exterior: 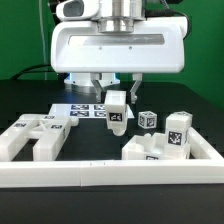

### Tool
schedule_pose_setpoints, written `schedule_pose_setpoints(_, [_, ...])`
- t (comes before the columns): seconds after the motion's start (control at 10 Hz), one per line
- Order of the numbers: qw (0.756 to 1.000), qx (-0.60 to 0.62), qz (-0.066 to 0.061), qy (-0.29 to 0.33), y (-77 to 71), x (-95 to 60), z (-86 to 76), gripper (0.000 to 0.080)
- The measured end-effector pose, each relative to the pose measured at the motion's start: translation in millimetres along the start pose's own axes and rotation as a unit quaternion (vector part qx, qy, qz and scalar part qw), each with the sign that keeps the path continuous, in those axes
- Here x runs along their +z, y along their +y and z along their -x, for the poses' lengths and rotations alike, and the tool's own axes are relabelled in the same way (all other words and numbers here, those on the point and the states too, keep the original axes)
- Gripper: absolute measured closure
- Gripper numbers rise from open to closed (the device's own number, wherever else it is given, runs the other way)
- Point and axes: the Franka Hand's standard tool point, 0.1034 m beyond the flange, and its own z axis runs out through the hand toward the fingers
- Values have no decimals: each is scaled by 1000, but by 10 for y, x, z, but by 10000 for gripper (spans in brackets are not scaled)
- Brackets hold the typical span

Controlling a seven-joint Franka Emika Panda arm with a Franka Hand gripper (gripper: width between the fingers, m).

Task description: Assemble chair

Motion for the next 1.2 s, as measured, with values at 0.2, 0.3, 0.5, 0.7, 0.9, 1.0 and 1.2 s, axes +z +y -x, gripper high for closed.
schedule_pose_setpoints(0.2, [1000,-3,-4,7,-69,-65,-95,509])
schedule_pose_setpoints(0.3, [1000,-3,-4,22,-64,-63,-118,508])
schedule_pose_setpoints(0.5, [999,-4,-4,36,-65,-60,-140,508])
schedule_pose_setpoints(0.7, [993,-13,-2,116,-106,-73,-124,508])
schedule_pose_setpoints(0.9, [988,-22,-3,156,-176,-98,-140,508])
schedule_pose_setpoints(1.0, [988,-23,-1,150,-169,-73,-118,508])
schedule_pose_setpoints(1.2, [988,-24,-2,150,-178,-68,-111,508])
